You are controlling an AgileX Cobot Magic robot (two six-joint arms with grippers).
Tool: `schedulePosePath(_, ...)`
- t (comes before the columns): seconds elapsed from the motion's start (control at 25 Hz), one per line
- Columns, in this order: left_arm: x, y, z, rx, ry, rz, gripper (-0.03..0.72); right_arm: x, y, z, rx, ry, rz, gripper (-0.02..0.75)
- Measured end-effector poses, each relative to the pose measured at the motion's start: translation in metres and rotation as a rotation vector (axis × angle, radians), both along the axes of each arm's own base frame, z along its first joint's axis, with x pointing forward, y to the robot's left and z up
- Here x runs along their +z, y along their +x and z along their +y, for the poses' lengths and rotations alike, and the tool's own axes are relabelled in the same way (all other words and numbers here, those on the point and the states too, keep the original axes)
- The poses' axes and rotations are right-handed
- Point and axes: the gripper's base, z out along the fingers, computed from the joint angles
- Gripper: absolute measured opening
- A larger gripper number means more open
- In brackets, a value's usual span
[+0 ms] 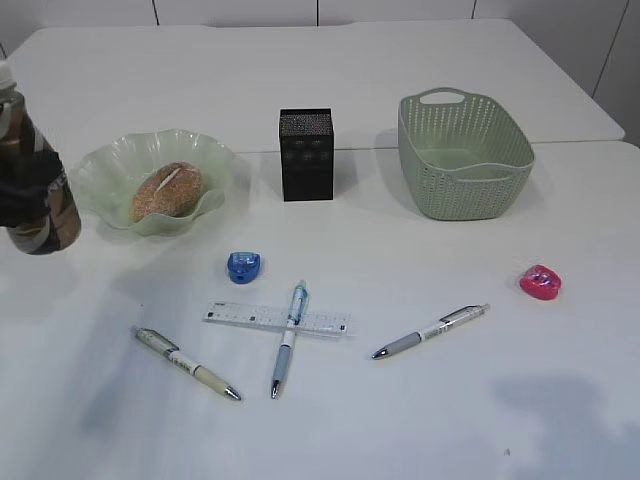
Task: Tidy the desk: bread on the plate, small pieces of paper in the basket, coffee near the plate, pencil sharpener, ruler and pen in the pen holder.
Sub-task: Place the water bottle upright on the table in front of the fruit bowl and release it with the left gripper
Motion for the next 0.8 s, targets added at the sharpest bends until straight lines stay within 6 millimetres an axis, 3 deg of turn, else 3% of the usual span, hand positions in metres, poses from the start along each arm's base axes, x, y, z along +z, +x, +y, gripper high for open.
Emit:
schedulePosePath(0.28,-0.022,0.011,-0.002,0.002,-0.003,-0.063,0.356,0.000,0.000,-0.001,0.001,-0.008,-0.006,0.467)
schedulePosePath(0.8,-0.088,0.032,-0.005,0.012,0.007,-0.019,0.356,0.002,0.002,-0.002,0.003,-0.033,-0.027,0.467)
